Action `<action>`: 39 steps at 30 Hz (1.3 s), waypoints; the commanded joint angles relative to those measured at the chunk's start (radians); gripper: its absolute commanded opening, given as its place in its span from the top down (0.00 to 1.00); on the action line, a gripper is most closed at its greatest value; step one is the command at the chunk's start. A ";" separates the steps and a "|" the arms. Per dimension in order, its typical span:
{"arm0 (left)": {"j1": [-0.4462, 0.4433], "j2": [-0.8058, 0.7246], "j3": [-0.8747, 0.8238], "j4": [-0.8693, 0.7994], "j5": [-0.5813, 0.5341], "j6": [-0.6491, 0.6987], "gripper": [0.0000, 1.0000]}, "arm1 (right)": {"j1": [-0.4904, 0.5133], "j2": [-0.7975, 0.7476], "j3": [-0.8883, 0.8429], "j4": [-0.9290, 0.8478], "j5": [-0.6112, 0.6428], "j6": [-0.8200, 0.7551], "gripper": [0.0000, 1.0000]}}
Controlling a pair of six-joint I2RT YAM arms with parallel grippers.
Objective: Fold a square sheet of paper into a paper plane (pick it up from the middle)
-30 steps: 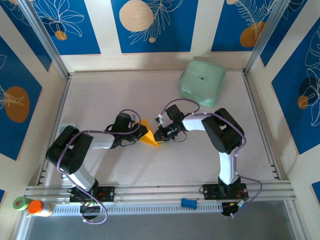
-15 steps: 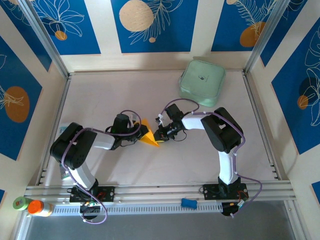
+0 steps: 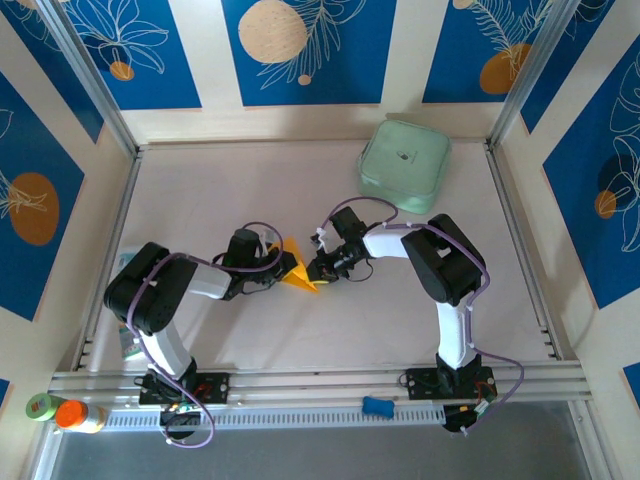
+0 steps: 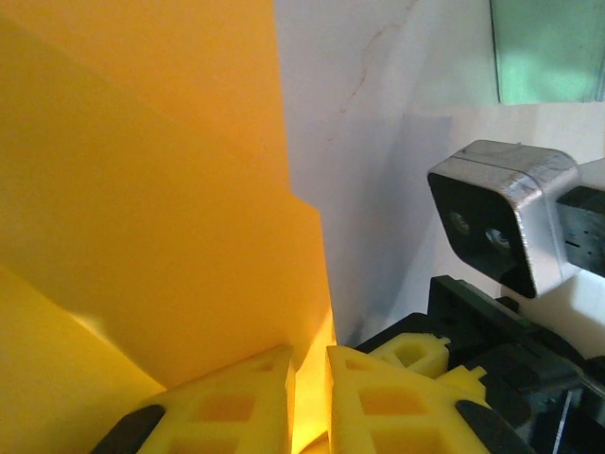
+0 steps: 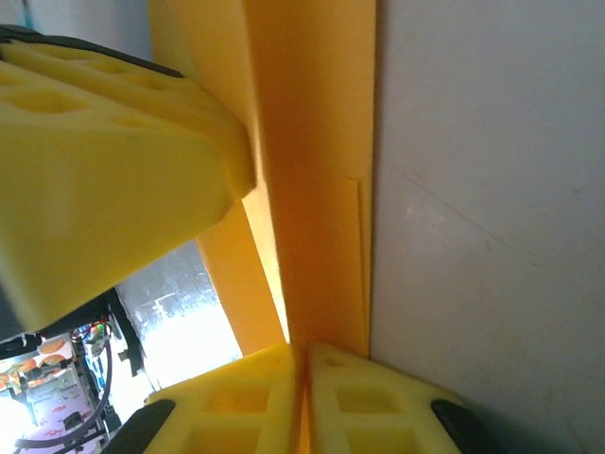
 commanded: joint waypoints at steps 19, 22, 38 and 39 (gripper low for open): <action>0.006 0.045 0.006 0.090 0.028 -0.022 0.81 | 0.000 0.074 -0.022 -0.089 0.091 -0.021 0.94; 0.009 0.015 -0.006 0.090 0.019 -0.029 0.80 | 0.003 0.072 -0.036 -0.072 0.110 -0.025 0.97; 0.023 -0.043 -0.049 0.082 -0.015 -0.023 0.79 | 0.006 0.043 -0.166 0.145 0.178 -0.010 0.99; 0.021 -0.034 -0.044 0.086 -0.010 -0.023 0.79 | 0.008 0.042 -0.169 0.147 0.178 -0.009 0.99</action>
